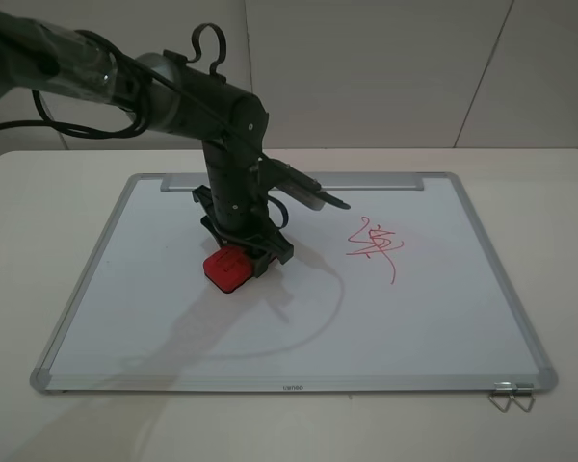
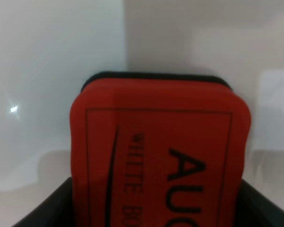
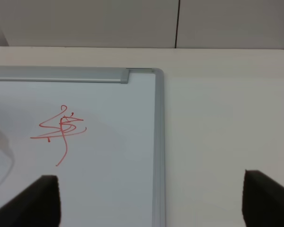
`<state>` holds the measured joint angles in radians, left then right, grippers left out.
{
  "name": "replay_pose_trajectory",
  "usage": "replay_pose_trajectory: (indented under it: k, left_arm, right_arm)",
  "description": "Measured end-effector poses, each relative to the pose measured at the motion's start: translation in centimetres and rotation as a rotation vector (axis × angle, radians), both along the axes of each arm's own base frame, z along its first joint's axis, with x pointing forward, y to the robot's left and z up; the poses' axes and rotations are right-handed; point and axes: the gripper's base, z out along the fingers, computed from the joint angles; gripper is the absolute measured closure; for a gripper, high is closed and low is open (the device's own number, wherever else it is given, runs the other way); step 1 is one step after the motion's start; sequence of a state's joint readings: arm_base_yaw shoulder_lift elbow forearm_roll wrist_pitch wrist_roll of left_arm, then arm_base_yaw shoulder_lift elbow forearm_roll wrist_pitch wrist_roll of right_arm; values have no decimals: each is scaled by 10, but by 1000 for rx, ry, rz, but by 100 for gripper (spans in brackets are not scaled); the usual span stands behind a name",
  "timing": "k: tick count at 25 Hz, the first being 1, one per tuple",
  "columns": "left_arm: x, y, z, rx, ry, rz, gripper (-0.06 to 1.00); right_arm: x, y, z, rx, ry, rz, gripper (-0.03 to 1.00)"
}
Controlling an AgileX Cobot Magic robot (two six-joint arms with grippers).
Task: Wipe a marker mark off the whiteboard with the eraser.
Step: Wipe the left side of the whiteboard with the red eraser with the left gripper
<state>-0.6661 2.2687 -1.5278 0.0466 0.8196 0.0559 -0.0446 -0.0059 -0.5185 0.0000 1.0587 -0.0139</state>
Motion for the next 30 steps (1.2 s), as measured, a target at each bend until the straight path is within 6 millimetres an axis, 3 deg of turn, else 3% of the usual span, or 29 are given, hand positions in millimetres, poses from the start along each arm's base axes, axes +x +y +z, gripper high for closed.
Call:
replay_pose_trajectory:
  k: [7,13,18,24,30]
  left_arm:
    - [17,24,-1,-28,28,132,37]
    - [47,86,-1,-9,60,298,37]
    - [59,133,-1,23,119,399,37]
    - [52,144,-3,65,198,417,37]
    - [14,150,-8,97,285,431,37]
  right_arm:
    - [0,0,0,0,0,0,27]
    - [0,0,0,0,0,0,27]
    - [0,0,0,0,0,0,27]
    - [0,0,0,0,0,0,27]
    - [0,0,0,0,0,0,27]
